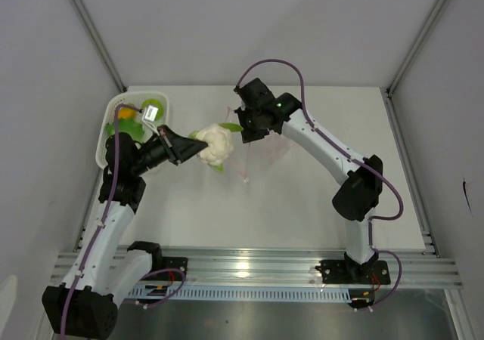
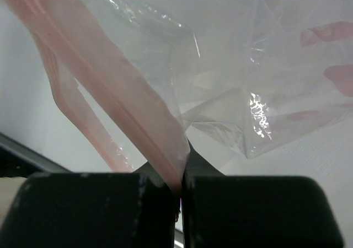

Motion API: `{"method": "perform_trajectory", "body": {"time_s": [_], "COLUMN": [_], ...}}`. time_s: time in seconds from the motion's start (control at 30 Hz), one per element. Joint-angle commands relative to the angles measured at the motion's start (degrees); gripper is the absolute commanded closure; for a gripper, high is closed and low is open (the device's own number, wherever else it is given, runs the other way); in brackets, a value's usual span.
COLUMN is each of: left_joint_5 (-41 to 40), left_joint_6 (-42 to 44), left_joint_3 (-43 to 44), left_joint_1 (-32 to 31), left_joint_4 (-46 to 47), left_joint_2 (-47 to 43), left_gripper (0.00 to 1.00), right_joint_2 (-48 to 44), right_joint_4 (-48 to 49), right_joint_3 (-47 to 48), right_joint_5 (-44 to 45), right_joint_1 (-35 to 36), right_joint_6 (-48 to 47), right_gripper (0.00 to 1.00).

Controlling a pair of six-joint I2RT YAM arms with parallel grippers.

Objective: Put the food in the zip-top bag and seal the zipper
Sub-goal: Pick up the fake vegetable from the bin.

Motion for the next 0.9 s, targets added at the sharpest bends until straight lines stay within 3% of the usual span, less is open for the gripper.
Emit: {"method": "perform_trajectory", "body": {"time_s": [0.0,0.1,0.23,0.47,0.63,0.87], "left_joint_5": [8.39,9.54,6.64,1.02,-8.71,-19.34], "left_joint_6": [-4.86,-12.31,-19.71,-31.5,-23.53,-20.61], "left_joint_3": [-2.49,-9.42,-14.87,-16.3,-11.39,-11.37], "left_joint_1": [-2.05,-2.32,-3.55,-7.06,-8.03,-10.4], "left_joint_4": [9.08,18.64,24.53,33.34,6.34,-2.16], "left_joint_2": [-3.8,-6.17,-6.36,-3.55,-5.56,-5.83], "left_gripper": [0.99,0.99,0.99,0.99,0.99,0.99], "right_joint_2": [-7.03,-9.76,-12.32,-13.29,-14.34,-14.34], "right_joint_4": [0.87,2.63,5.35,7.56,9.4,11.51], "right_joint_3": [-2.75,-6.27,-10.67,-13.32,-13.93,-13.75], "right_joint_5": [-4.49,-6.5,-10.02,-8.8,-8.09,-9.84], "right_joint_1": [0.15,0.15,0.24,2.43,3.75,4.9], "right_joint_6": [2.15,3.11,4.69,6.02,7.33,9.7], "right_gripper": [1.0,1.0,1.0,1.0,1.0,1.0]}}
